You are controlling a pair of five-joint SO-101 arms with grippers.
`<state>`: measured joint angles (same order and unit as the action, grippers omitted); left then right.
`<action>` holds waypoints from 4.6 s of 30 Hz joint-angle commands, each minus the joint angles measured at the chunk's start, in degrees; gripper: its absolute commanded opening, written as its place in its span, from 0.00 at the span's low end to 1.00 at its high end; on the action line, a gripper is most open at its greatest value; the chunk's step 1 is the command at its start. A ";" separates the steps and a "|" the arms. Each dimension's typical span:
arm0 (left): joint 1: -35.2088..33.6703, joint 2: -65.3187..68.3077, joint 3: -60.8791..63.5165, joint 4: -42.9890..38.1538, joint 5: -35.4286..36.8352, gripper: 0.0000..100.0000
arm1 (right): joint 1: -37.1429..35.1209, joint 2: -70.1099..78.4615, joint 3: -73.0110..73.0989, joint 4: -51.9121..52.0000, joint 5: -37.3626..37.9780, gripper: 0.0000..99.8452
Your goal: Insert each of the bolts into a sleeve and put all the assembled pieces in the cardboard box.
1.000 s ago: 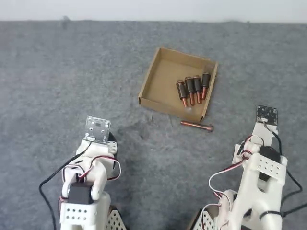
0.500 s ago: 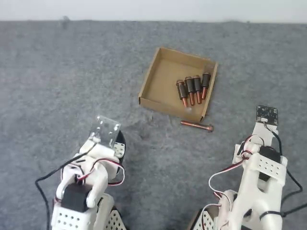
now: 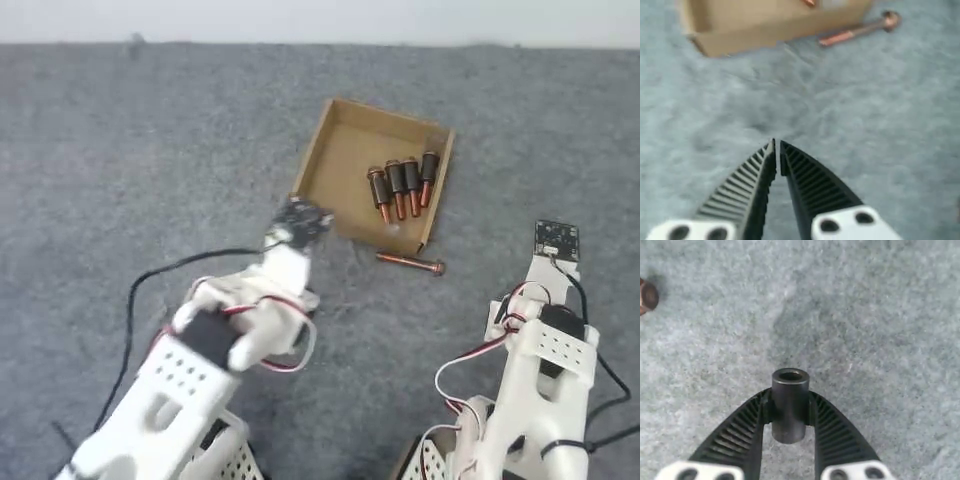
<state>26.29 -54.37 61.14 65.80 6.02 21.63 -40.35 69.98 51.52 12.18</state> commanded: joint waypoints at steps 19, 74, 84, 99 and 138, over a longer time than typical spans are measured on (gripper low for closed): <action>13.10 57.76 -28.79 -30.68 13.36 0.01 | 0.57 -1.98 -0.44 -1.10 0.09 0.01; 9.58 77.98 -57.71 -24.88 -30.51 0.18 | 0.40 -1.89 0.26 -1.98 2.37 0.01; 9.76 76.66 -57.89 -28.40 -33.05 0.18 | -1.98 -1.89 0.97 -3.47 2.46 0.01; 9.76 82.55 -62.55 -32.97 -33.14 0.15 | -1.98 -1.89 0.97 -3.47 2.46 0.01; 11.78 96.70 -84.35 -4.57 -37.27 0.13 | -2.15 -1.80 0.97 -3.47 2.46 0.01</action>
<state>37.98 41.45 -15.43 55.08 -31.08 20.13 -40.35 71.38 48.97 13.93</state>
